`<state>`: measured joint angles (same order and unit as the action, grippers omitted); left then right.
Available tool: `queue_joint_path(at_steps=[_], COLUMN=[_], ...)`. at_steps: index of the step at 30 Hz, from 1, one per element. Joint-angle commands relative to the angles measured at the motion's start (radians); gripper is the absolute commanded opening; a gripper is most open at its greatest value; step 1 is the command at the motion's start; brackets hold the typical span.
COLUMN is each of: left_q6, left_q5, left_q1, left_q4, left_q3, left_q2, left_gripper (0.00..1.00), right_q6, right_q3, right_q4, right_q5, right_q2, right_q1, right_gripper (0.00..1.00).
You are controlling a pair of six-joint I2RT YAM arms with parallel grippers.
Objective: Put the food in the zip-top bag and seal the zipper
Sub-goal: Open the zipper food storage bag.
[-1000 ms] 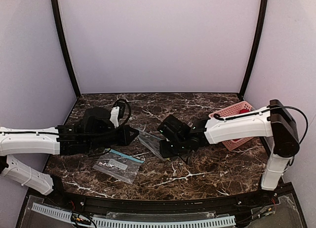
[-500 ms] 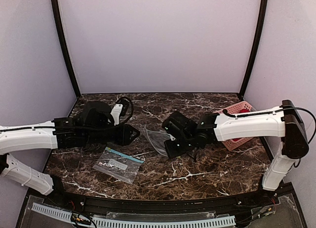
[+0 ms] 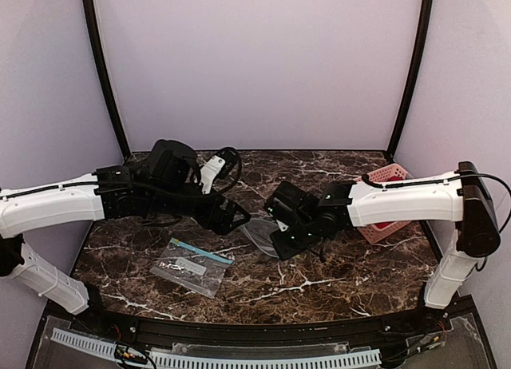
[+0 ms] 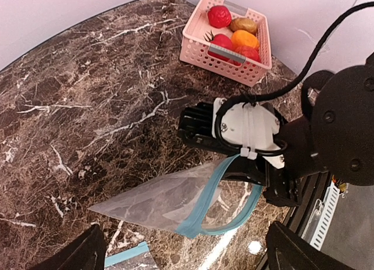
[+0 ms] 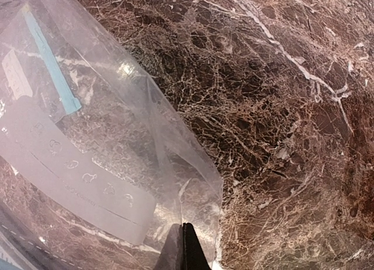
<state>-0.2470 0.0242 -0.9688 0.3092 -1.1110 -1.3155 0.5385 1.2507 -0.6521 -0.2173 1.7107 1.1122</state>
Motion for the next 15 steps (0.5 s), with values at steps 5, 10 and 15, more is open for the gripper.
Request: queue_joint_path(at_steps=[5,10,15], left_q6=[0.056,0.065,0.069], left_q5=[0.024,-0.047,-0.107], left_q1=[-0.001,-0.008,-0.010], left_q4=[0.086,0.131,0.151], left_q3=[-0.073,-0.115,-0.133], left_q2=[-0.097,-0.145,-0.175], left_gripper=[0.96,0.93,0.79], right_q6=[-0.009,-0.010,-0.010], right_q3=[0.037,0.043,0.045], right_q4=[-0.012,-0.022,-0.031], right_q5=[0.002,-0.005,-0.011], right_q2=[-0.020,-0.016,-0.010], right_q1=[0.007,0.011,0.015], right_gripper=[0.00,0.00,0.00])
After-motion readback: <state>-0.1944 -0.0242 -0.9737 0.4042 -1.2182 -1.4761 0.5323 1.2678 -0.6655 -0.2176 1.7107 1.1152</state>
